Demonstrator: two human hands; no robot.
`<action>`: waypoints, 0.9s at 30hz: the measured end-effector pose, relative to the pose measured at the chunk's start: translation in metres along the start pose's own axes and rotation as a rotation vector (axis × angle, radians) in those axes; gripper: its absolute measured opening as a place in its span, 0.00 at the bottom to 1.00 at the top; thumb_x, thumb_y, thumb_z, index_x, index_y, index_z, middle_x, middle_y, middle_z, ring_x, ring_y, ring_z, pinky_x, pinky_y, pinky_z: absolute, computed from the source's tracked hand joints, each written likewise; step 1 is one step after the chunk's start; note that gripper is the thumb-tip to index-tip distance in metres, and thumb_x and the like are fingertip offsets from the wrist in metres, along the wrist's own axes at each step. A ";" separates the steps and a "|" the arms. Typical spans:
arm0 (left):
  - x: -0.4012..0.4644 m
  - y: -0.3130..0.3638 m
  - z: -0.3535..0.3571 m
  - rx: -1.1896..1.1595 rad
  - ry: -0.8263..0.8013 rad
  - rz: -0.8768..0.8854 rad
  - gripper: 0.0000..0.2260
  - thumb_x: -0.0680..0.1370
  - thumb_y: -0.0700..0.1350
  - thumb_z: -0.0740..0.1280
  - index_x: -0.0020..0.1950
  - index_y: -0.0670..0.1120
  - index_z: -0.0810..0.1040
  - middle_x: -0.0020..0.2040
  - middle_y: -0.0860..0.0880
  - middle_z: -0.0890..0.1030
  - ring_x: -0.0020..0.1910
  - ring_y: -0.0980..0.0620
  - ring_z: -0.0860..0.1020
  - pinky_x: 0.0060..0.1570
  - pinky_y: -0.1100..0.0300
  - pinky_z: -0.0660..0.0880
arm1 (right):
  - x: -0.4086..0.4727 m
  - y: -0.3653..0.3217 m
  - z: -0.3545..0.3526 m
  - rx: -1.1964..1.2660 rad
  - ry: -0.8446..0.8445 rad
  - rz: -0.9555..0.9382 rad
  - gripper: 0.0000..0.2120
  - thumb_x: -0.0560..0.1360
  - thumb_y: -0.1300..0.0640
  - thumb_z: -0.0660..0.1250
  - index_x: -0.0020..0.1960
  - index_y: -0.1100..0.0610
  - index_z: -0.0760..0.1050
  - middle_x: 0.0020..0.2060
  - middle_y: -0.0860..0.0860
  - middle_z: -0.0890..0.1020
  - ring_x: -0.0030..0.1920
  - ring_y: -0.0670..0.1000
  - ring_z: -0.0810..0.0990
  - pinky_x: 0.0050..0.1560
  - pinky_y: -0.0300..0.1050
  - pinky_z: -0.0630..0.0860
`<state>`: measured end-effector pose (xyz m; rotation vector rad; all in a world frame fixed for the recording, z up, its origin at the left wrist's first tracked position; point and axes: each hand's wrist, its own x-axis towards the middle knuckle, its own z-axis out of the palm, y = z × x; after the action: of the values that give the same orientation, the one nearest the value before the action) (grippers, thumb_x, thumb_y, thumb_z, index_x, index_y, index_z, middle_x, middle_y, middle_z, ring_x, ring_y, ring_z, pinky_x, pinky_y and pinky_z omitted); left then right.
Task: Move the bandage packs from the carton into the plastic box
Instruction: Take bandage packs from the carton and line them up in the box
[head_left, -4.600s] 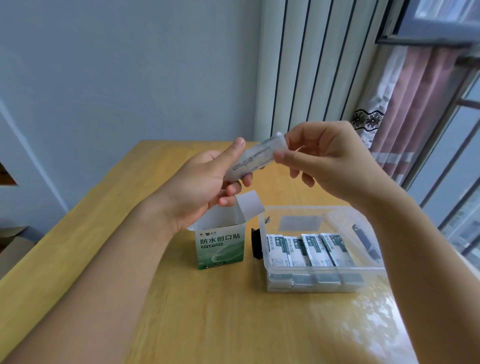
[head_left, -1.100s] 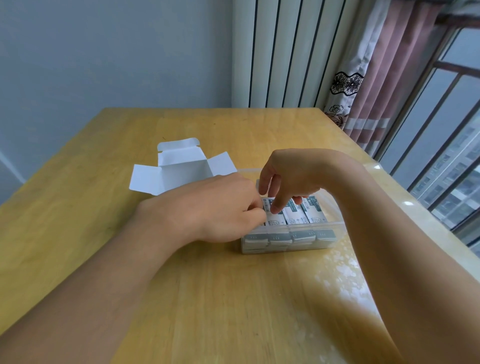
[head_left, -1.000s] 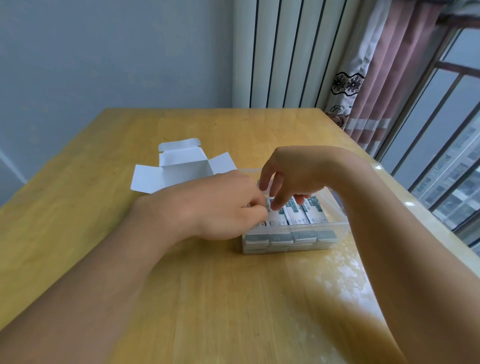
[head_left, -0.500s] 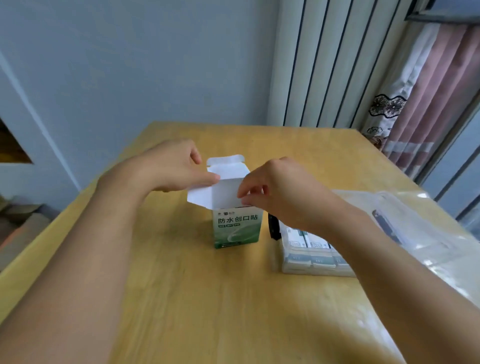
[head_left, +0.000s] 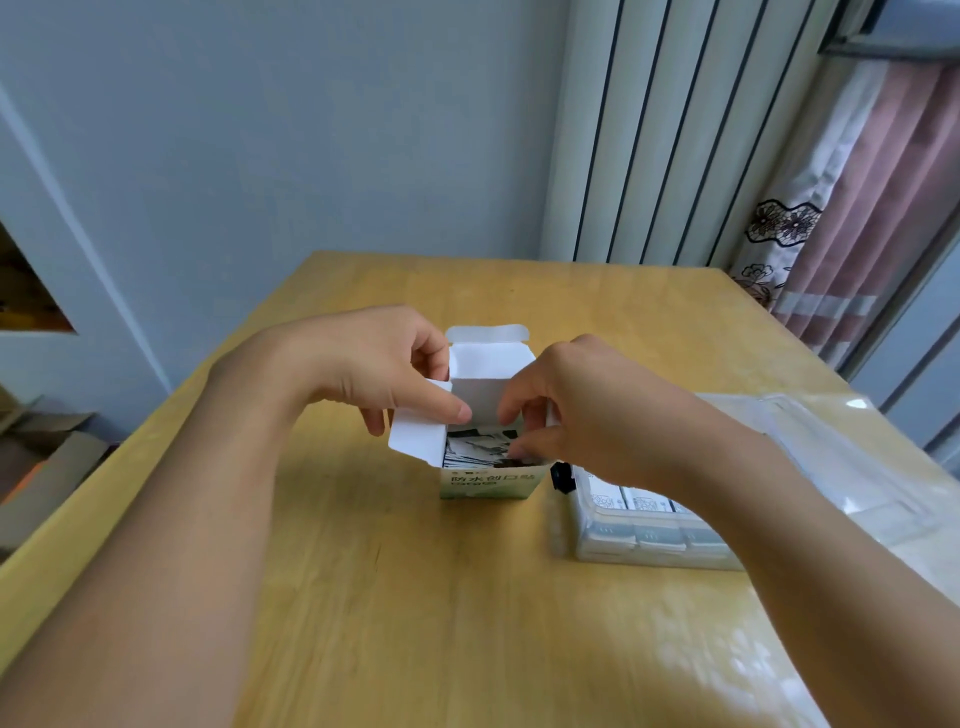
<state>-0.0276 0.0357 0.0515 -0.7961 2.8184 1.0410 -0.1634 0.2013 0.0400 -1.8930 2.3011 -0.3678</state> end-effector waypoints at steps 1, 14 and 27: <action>0.000 0.001 0.000 0.009 -0.001 0.000 0.14 0.70 0.50 0.79 0.36 0.46 0.76 0.49 0.39 0.82 0.34 0.50 0.80 0.31 0.58 0.78 | 0.000 0.000 0.001 -0.009 0.014 0.005 0.10 0.73 0.52 0.76 0.53 0.50 0.82 0.37 0.44 0.81 0.37 0.43 0.76 0.36 0.40 0.74; 0.000 0.007 0.002 0.061 0.000 -0.003 0.15 0.71 0.49 0.77 0.36 0.43 0.76 0.40 0.43 0.83 0.35 0.48 0.83 0.31 0.59 0.78 | -0.002 -0.003 -0.001 -0.094 -0.019 0.005 0.15 0.71 0.51 0.77 0.56 0.45 0.80 0.44 0.43 0.82 0.42 0.49 0.78 0.36 0.43 0.73; 0.003 0.010 0.008 0.142 0.010 0.014 0.12 0.71 0.48 0.73 0.32 0.47 0.74 0.31 0.50 0.79 0.28 0.51 0.79 0.31 0.59 0.72 | 0.010 -0.010 0.010 -0.340 0.090 0.041 0.13 0.74 0.55 0.69 0.58 0.48 0.80 0.42 0.50 0.78 0.40 0.57 0.75 0.36 0.44 0.68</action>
<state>-0.0364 0.0455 0.0510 -0.7699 2.8704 0.8292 -0.1533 0.1887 0.0333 -2.0060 2.5954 -0.0575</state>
